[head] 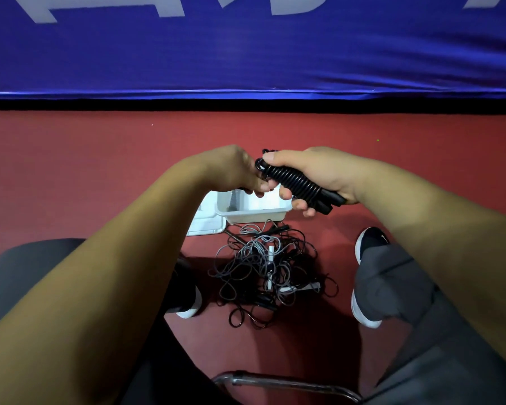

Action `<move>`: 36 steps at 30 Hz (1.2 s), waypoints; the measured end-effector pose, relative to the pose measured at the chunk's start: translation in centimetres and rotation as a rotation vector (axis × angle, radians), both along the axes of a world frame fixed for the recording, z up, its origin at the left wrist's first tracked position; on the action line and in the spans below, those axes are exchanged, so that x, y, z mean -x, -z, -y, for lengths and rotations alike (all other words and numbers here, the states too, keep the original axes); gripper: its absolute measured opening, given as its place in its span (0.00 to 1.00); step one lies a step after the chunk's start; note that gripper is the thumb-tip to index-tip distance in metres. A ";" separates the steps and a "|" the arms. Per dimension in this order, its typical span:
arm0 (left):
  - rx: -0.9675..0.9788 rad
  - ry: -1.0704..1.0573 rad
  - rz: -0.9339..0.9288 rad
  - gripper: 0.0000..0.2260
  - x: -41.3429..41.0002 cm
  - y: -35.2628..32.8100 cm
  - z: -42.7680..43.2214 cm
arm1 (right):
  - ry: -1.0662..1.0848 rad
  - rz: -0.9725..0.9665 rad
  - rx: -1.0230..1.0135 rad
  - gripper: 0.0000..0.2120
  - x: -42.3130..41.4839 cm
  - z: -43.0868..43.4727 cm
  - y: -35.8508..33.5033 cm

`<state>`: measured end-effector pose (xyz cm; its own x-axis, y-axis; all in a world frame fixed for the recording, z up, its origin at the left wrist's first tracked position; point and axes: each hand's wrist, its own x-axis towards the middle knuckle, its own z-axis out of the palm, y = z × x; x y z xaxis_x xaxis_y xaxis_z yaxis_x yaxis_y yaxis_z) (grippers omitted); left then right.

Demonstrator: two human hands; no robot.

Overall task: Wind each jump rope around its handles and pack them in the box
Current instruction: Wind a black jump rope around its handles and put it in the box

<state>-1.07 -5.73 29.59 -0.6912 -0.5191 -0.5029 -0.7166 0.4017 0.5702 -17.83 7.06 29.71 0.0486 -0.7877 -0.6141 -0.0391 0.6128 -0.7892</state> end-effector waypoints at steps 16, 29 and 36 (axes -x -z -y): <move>-0.082 0.061 -0.337 0.14 0.4 -1.3 -0.8 | -0.314 0.408 -0.195 0.31 -0.8 -1.3 -0.8; 0.319 0.077 -0.402 0.10 1.2 -3.2 -1.1 | -0.104 -0.014 -0.144 0.19 -0.8 -0.4 1.5; 0.277 0.057 -0.336 0.07 0.9 -2.8 0.3 | 0.179 -0.095 -0.016 0.17 0.2 0.4 1.9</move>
